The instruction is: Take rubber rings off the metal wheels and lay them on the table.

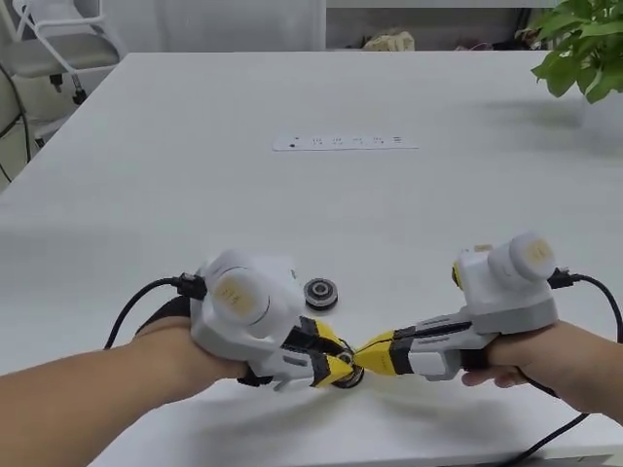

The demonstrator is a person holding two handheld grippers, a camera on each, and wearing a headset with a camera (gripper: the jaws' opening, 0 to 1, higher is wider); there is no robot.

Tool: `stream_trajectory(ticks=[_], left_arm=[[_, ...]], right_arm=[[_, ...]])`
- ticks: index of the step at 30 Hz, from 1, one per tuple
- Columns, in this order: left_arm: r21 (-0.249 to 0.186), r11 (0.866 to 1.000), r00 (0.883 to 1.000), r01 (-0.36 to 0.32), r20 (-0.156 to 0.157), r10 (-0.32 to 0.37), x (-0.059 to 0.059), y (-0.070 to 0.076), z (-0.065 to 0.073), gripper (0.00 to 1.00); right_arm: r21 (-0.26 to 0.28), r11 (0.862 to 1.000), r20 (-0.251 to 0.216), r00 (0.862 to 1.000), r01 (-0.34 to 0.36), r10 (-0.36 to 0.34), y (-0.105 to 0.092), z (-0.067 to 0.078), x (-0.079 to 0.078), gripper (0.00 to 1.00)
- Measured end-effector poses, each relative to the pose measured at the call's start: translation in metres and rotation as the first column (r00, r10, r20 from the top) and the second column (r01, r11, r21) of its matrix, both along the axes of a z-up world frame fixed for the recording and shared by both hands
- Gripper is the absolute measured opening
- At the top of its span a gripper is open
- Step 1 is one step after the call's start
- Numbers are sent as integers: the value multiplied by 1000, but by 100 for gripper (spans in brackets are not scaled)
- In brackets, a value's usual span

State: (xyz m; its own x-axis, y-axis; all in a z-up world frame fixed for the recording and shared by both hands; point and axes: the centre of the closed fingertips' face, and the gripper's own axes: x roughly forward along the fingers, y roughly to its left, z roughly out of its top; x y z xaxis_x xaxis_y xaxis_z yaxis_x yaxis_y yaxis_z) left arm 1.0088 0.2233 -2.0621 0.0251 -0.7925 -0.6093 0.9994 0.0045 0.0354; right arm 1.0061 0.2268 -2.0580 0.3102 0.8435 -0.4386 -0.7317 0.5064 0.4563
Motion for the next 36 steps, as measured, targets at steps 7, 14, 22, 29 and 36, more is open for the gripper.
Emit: stream_trajectory(ticks=[7, 14, 22, 29, 36], left_arm=[[-4, 1000, 1000, 13, 7, -13, 0, -1, 0, 8], [-2, 1000, 1000, 19, 13, -19, 1, -1, 1, 10], [-4, 1000, 1000, 25, 9, -25, 0, 1, 5, 14], [-11, 999, 999, 33, -2, -33, -3, 4, 11, 20], [-36, 999, 999, 29, -16, -29, -7, 6, 23, 26]], right_arm=[[-1, 1000, 4, 1000, 15, -15, -3, 0, 3, 0], [-4, 1000, 6, 1000, 19, -19, -5, 0, 3, 0], [0, 1000, 7, 1000, 21, -21, -6, 0, 3, 0], [9, 1000, 10, 1000, 26, -26, -6, 3, 4, 0], [20, 1000, 14, 1000, 21, -21, -5, 6, 4, 0]])
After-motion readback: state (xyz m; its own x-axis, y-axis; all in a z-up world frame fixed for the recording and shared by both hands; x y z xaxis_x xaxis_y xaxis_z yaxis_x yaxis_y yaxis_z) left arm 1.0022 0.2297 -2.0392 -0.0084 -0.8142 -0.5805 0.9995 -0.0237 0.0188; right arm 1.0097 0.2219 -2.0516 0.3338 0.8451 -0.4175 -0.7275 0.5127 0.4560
